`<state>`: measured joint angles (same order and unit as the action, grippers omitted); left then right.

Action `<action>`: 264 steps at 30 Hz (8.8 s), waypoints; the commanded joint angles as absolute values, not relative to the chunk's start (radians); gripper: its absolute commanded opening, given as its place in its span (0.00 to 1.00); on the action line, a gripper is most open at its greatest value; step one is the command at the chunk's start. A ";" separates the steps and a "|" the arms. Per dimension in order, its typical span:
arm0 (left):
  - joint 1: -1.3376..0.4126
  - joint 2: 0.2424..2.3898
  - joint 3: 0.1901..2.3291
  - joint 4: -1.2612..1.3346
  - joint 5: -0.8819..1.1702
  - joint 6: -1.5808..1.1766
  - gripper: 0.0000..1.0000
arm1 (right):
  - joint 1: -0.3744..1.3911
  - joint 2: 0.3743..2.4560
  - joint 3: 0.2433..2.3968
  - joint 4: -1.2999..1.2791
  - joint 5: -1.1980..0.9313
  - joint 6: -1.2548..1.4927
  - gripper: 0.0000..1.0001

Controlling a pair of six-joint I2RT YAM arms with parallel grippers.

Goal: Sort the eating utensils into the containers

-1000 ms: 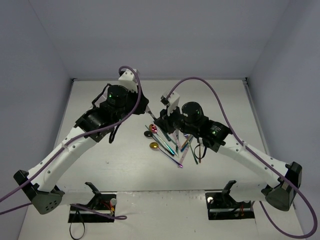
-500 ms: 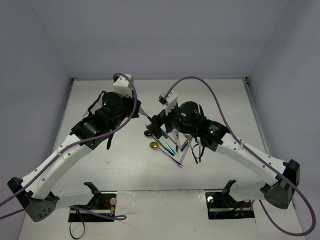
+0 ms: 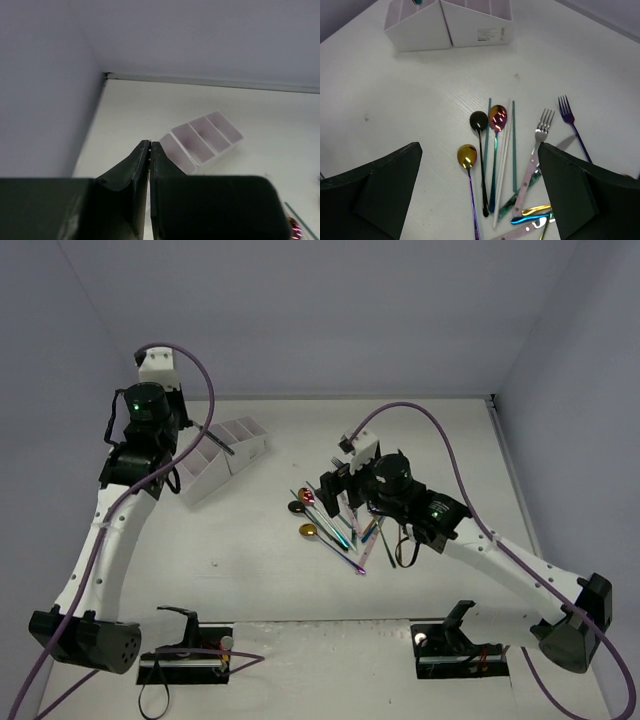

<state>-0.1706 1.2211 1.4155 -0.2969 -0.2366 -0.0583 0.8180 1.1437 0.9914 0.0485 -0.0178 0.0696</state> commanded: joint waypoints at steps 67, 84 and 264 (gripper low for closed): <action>-0.269 0.948 1.048 -0.423 0.155 -0.462 0.80 | 0.655 1.894 1.150 0.072 0.206 0.167 0.03; -0.471 1.126 1.122 -0.154 0.202 -0.574 0.80 | 0.876 1.431 1.127 0.133 0.076 0.080 0.00; -0.527 1.194 1.163 -0.006 0.312 -0.460 0.75 | 0.977 1.273 1.187 -0.069 0.120 0.167 0.00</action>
<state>-0.5111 1.1894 1.0914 -0.1375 0.3136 -0.4743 0.9703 1.2808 1.1267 -0.1280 0.1375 0.1932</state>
